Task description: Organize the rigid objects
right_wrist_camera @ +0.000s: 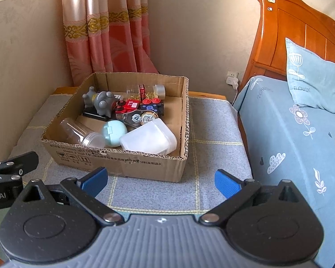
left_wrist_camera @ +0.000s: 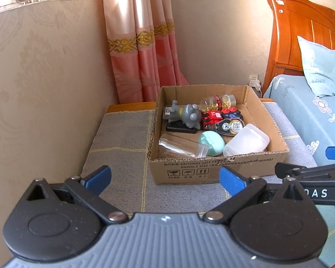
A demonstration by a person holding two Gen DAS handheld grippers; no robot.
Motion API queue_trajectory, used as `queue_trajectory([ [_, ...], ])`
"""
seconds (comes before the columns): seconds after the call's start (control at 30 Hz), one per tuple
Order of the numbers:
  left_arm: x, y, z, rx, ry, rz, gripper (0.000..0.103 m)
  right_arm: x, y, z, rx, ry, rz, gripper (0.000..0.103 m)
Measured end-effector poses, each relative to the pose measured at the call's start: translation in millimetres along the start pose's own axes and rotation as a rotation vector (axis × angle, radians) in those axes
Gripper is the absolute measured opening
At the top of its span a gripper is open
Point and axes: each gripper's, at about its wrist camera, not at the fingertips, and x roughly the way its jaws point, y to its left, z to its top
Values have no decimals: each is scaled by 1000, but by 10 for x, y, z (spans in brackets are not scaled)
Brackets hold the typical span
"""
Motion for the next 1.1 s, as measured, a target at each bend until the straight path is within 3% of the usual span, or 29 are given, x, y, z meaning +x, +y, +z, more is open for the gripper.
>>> queue_trajectory([
  [1.1, -18, -3, 15, 8, -2, 9, 102, -17, -12, 2, -4, -11, 2, 103],
])
